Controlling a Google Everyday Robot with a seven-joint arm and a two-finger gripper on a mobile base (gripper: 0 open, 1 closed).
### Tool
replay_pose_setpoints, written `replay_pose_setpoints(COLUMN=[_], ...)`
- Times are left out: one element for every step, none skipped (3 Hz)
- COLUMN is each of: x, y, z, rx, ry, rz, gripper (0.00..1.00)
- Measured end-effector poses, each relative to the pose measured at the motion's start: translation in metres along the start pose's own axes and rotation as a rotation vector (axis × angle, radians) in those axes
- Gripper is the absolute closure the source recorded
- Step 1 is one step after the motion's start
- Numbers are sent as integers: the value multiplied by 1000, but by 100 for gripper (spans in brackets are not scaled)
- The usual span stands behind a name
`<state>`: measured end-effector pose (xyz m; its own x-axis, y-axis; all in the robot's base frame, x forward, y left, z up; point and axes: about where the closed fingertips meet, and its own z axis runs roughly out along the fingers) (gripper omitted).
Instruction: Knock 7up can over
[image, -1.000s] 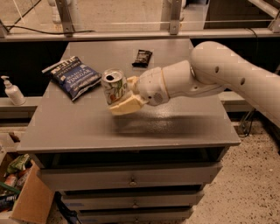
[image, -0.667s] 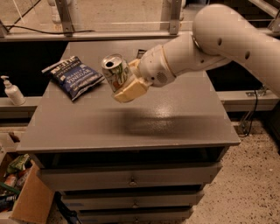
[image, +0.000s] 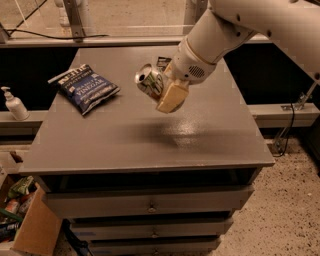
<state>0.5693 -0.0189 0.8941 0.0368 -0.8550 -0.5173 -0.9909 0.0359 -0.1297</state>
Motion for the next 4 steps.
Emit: replay_pose_setpoints(x=[46, 78, 101, 113], y=[-5, -5, 0, 5], z=[0, 2, 9, 18], rx=[-15, -39, -80, -109], ry=[217, 355, 449, 491], rz=[36, 64, 94, 111], gripper=[100, 100, 82, 59])
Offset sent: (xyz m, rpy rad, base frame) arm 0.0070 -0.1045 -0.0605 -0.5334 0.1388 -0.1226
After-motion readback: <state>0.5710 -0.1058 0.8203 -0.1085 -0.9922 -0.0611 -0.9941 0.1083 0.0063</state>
